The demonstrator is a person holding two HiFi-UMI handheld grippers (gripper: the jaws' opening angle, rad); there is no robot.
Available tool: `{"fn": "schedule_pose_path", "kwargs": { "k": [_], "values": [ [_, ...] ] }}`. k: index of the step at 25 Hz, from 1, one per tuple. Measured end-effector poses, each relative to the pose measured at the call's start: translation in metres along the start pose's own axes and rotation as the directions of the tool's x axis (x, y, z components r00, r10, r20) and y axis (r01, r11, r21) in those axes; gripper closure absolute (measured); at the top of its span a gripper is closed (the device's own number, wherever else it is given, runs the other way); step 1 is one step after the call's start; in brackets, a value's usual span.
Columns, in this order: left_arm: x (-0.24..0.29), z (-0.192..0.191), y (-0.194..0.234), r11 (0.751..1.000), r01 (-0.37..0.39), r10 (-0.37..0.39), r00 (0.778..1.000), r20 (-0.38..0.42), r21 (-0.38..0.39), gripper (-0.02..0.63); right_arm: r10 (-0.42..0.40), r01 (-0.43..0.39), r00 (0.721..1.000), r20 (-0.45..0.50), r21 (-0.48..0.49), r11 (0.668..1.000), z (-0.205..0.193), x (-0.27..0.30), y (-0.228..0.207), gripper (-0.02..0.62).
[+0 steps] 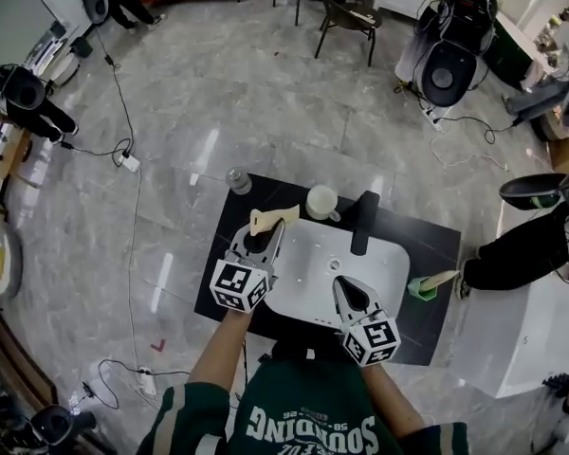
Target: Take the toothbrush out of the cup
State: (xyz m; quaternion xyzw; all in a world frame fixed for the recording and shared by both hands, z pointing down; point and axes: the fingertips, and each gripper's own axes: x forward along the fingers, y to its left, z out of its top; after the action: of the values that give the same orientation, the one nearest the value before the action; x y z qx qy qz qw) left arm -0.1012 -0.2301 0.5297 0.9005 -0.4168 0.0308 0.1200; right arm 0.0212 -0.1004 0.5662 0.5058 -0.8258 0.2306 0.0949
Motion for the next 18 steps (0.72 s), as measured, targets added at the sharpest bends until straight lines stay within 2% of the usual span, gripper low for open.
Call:
{"fn": "schedule_pose_path", "kwargs": {
  "k": [8, 14, 18],
  "values": [
    [-0.051, -0.004, 0.033, 0.997, -0.082, 0.081, 0.997, -0.013, -0.016, 0.549, 0.075, -0.075, 0.997, -0.02, -0.026, 0.997, -0.001, 0.017, 0.039, 0.554],
    [-0.088, -0.021, 0.055, 0.988, -0.153, 0.151, 0.987, -0.053, -0.031, 0.549, 0.134, -0.135, 0.99, -0.041, -0.043, 0.99, -0.007, 0.028, 0.063, 0.554],
    [-0.109, -0.032, 0.063, 0.985, -0.171, 0.167, 0.983, -0.079, -0.037, 0.549, 0.169, -0.172, 0.984, -0.064, -0.047, 0.984, -0.013, 0.034, 0.075, 0.554]
  ]
}}
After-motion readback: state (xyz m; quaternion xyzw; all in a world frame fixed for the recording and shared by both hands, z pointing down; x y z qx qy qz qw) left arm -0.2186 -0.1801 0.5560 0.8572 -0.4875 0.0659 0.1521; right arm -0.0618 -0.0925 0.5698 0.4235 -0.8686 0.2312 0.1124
